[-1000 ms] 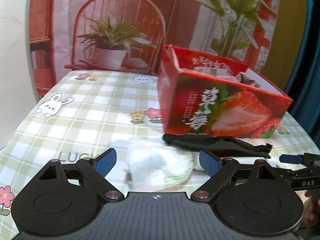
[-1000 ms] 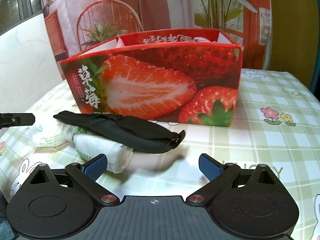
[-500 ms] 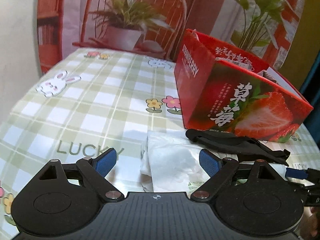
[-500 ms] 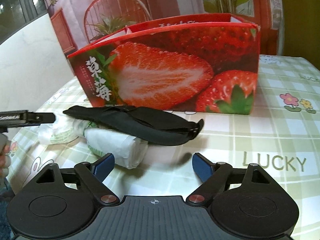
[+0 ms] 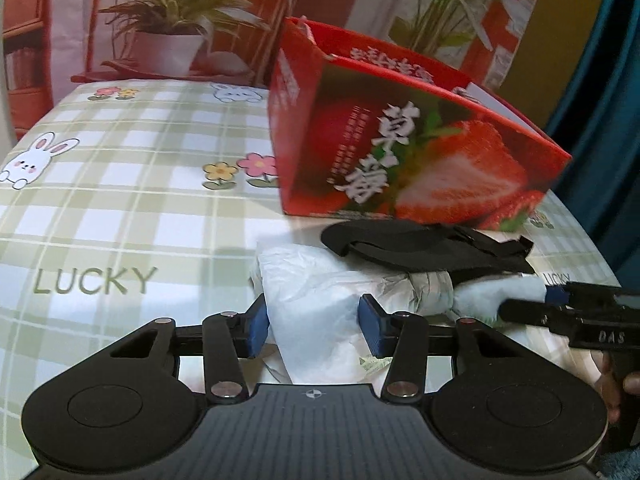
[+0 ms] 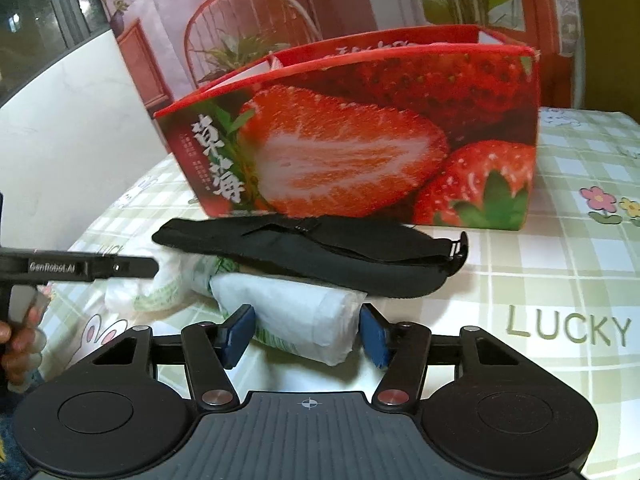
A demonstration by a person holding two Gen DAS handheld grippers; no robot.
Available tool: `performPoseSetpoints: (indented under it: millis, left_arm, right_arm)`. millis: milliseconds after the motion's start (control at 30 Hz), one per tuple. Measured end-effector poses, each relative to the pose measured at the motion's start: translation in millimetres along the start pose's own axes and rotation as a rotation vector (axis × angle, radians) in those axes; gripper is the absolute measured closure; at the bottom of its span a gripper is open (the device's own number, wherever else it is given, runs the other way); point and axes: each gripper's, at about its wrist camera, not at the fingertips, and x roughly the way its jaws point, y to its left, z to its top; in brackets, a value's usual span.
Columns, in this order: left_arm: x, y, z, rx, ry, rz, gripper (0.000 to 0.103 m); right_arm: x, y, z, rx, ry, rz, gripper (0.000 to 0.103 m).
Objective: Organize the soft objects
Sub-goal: 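Close both tools on the white cloth bundle, then lift the white bundle with both tools and carry it over the box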
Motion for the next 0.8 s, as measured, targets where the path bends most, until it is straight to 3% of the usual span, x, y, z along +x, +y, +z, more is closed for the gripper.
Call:
performPoseSetpoints:
  millis: [267, 400, 500, 800]
  left_arm:
    - [-4, -6, -10, -0.018, 0.0, -0.024, 0.053]
    - [-13, -3, -15, -0.062, -0.041, -0.007, 0.066]
    - [-23, -2, -17, -0.078, -0.076, 0.001, 0.07]
    - [-41, -17, -15, -0.037, -0.143, -0.002, 0.073]
  right_arm:
    - [-11, -11, 0, 0.04, -0.01, -0.023, 0.06]
    - [-19, -12, 1, 0.047, -0.02, -0.008, 0.07]
    - [-23, -10, 2, 0.04, -0.031, 0.013, 0.076]
    - [-37, -1, 5, 0.009, -0.067, 0.025, 0.079]
